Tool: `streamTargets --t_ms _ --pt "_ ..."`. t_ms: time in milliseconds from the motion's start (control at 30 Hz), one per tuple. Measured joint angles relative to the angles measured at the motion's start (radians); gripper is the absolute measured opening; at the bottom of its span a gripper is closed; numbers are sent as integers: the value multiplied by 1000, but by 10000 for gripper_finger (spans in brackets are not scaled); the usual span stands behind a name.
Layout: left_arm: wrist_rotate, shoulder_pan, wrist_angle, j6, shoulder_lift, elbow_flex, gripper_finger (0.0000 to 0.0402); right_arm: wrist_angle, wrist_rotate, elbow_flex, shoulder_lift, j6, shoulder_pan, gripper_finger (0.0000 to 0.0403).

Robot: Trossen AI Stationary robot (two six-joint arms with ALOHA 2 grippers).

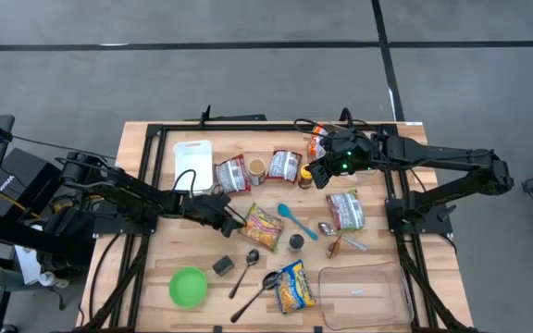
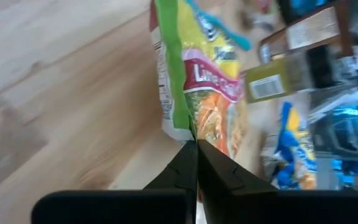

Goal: Pick & Place Food Item
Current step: Put the left green noodle pack into the top transparent bin

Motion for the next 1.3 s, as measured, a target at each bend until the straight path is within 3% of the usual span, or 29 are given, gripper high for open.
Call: streamTargets --t_ms 767,1033,1300 --pt "8 0 461 428 0 8 0 9 1 0 0 -24 0 107" --pt "32 0 469 502 0 50 0 22 24 1 0 -27 0 107" --pt "138 0 467 534 0 91 0 37 23 1 0 -10 0 107"
